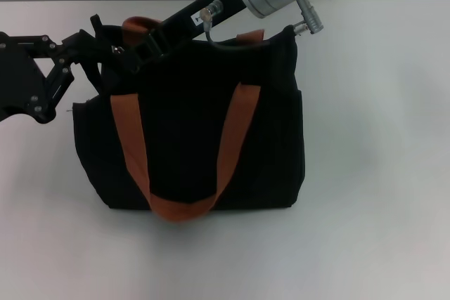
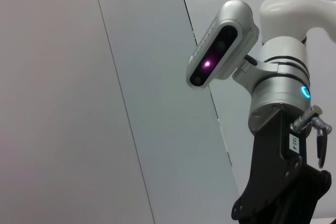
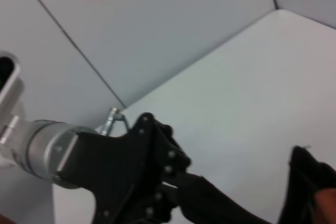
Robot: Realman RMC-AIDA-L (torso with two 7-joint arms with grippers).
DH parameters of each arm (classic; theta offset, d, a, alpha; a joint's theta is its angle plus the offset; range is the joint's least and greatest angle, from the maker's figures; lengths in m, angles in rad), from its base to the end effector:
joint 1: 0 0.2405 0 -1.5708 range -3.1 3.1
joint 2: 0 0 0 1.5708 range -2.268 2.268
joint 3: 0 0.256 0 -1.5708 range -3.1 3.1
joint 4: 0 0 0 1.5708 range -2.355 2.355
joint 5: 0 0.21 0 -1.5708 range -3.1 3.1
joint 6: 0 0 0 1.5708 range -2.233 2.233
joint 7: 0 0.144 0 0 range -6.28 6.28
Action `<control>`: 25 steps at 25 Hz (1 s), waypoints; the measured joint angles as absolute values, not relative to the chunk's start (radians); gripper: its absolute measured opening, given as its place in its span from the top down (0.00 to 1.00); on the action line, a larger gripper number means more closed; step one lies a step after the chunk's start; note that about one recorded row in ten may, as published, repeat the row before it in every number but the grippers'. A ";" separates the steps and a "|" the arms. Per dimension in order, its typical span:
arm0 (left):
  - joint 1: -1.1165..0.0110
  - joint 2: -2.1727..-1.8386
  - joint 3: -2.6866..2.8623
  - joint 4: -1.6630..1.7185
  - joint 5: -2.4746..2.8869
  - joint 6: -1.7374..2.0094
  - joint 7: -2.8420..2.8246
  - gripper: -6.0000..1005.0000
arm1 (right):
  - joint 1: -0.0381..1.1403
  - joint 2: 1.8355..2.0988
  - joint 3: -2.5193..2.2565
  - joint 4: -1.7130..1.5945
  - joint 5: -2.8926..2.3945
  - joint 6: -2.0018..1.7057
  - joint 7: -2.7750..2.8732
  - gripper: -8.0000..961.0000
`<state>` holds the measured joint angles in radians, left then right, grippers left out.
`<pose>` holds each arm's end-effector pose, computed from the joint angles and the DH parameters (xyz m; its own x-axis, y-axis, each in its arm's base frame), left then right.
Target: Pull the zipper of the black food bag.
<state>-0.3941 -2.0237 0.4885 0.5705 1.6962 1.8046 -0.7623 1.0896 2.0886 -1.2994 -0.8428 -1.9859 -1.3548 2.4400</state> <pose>-0.2846 0.2923 0.0647 0.7282 -0.2703 0.6299 0.1926 -0.8012 -0.5665 0.0128 0.3949 -0.0612 0.8358 -0.5319 -0.1359 -0.5272 -0.8467 0.0715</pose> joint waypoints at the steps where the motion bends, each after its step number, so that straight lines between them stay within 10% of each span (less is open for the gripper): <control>1: -0.394 -2.024 0.489 0.571 1.696 1.805 -0.762 0.97 | 1.080 2.089 -1.301 -0.864 -2.009 -1.354 2.467 0.99; 25: -0.396 -2.018 0.463 0.561 1.694 1.765 -0.774 0.97 | 0.809 2.085 -1.286 -1.202 -2.283 -1.429 2.766 0.97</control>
